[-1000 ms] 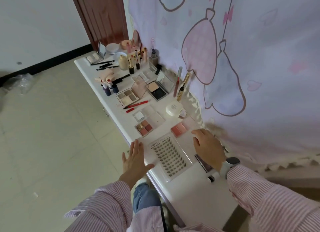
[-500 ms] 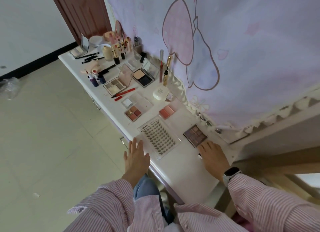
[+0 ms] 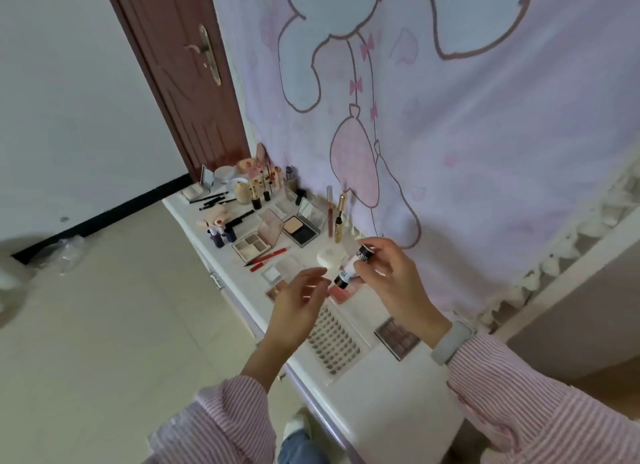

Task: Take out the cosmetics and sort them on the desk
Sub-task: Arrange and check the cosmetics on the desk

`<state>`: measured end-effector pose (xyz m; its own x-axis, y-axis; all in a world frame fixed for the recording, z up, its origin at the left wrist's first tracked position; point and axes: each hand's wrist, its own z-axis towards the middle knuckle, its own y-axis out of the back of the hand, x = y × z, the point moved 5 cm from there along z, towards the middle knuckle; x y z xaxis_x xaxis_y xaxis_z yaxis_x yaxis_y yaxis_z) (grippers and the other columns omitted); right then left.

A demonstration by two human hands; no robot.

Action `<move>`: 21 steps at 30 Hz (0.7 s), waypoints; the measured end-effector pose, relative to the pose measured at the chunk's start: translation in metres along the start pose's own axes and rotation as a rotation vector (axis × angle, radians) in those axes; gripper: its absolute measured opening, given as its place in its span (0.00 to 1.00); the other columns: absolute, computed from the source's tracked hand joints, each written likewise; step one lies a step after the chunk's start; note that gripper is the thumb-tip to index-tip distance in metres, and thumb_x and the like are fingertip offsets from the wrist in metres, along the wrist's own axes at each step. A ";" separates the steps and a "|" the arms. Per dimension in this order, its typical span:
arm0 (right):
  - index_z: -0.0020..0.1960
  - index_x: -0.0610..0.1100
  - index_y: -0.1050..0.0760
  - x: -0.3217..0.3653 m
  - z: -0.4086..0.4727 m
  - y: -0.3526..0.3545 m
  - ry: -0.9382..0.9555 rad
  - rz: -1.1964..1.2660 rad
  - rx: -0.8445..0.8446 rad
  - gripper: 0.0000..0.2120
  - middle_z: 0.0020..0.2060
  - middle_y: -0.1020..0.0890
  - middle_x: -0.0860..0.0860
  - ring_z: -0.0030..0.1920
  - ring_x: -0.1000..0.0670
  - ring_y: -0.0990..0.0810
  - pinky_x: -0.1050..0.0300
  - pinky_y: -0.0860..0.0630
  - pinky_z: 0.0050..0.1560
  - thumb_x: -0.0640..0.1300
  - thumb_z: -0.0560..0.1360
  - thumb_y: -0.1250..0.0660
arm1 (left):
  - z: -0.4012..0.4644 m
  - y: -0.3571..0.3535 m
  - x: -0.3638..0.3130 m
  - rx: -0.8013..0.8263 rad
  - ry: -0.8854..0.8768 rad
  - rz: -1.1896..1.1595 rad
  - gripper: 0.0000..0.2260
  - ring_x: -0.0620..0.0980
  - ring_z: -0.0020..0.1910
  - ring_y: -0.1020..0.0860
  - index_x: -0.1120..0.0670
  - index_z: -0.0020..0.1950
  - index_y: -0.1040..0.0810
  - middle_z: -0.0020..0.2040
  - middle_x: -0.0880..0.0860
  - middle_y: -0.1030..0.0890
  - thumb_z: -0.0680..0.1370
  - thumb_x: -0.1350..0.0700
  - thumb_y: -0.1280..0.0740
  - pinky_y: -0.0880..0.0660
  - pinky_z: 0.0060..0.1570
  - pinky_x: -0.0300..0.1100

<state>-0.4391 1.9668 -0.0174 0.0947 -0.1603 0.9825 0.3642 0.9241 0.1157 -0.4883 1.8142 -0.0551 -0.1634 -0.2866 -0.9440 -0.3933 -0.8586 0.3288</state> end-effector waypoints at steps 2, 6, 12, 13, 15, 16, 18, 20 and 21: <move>0.49 0.49 0.25 0.037 0.015 -0.006 0.060 0.125 -0.028 0.10 0.41 0.18 0.52 0.41 0.54 0.17 0.63 0.21 0.41 0.36 0.72 0.32 | 0.005 0.018 -0.039 -0.089 -0.124 -0.060 0.09 0.40 0.43 0.20 0.50 0.58 0.25 0.47 0.46 0.19 0.79 0.58 0.40 0.25 0.43 0.32; 0.48 0.42 0.24 0.092 0.034 -0.014 0.079 0.282 -0.069 0.06 0.41 0.18 0.47 0.40 0.51 0.17 0.63 0.22 0.40 0.38 0.72 0.32 | 0.010 0.053 -0.105 -0.202 -0.350 -0.038 0.09 0.38 0.41 0.21 0.45 0.55 0.25 0.44 0.43 0.19 0.77 0.57 0.36 0.25 0.44 0.31; 0.44 0.42 0.31 0.138 0.030 -0.031 0.124 0.250 0.106 0.06 0.21 0.31 0.54 0.22 0.55 0.37 0.66 0.37 0.23 0.44 0.75 0.36 | 0.001 0.078 -0.157 -0.364 -0.558 0.174 0.13 0.40 0.41 0.23 0.51 0.53 0.25 0.44 0.41 0.24 0.75 0.47 0.42 0.29 0.42 0.29; 0.44 0.42 0.32 0.144 0.028 -0.032 0.163 0.246 0.120 0.05 0.21 0.32 0.54 0.23 0.55 0.38 0.65 0.38 0.24 0.43 0.75 0.37 | -0.001 0.080 -0.161 -0.386 -0.574 0.183 0.12 0.41 0.41 0.23 0.52 0.53 0.26 0.43 0.41 0.25 0.77 0.48 0.44 0.29 0.42 0.31; 0.44 0.44 0.32 0.155 0.023 -0.032 0.269 0.182 0.113 0.04 0.22 0.31 0.55 0.24 0.53 0.37 0.62 0.36 0.26 0.39 0.76 0.38 | -0.002 0.084 -0.166 -0.406 -0.577 0.149 0.06 0.41 0.38 0.26 0.49 0.49 0.27 0.39 0.41 0.26 0.80 0.54 0.44 0.31 0.40 0.34; 0.45 0.45 0.32 0.159 0.020 -0.032 0.322 0.145 0.113 0.04 0.23 0.30 0.55 0.26 0.52 0.36 0.61 0.35 0.27 0.38 0.76 0.38 | -0.003 0.085 -0.167 -0.403 -0.557 0.118 0.07 0.41 0.35 0.28 0.48 0.46 0.28 0.36 0.41 0.27 0.80 0.56 0.44 0.32 0.39 0.35; 0.46 0.48 0.32 0.167 0.015 -0.032 0.411 0.095 0.148 0.06 0.27 0.30 0.55 0.29 0.49 0.35 0.60 0.34 0.30 0.38 0.76 0.38 | -0.005 0.085 -0.169 -0.355 -0.494 0.036 0.10 0.43 0.30 0.33 0.48 0.40 0.29 0.31 0.43 0.31 0.79 0.51 0.45 0.35 0.36 0.39; 0.47 0.48 0.31 0.171 0.012 -0.032 0.446 0.061 0.193 0.04 0.29 0.29 0.56 0.31 0.50 0.33 0.63 0.33 0.32 0.41 0.73 0.38 | -0.006 0.085 -0.167 -0.313 -0.417 -0.020 0.19 0.45 0.27 0.37 0.54 0.34 0.32 0.26 0.44 0.34 0.76 0.42 0.48 0.37 0.33 0.42; 0.47 0.48 0.30 0.171 0.011 -0.032 0.441 0.053 0.201 0.04 0.29 0.29 0.56 0.31 0.52 0.33 0.64 0.32 0.33 0.42 0.72 0.38 | -0.007 0.086 -0.167 -0.303 -0.393 -0.034 0.24 0.46 0.27 0.37 0.58 0.33 0.33 0.26 0.46 0.35 0.75 0.39 0.48 0.37 0.33 0.43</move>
<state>-0.4445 1.9139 0.1488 0.5081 -0.2026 0.8372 0.1658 0.9768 0.1357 -0.4886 1.7852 0.1308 -0.5066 -0.1243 -0.8532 -0.1330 -0.9664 0.2198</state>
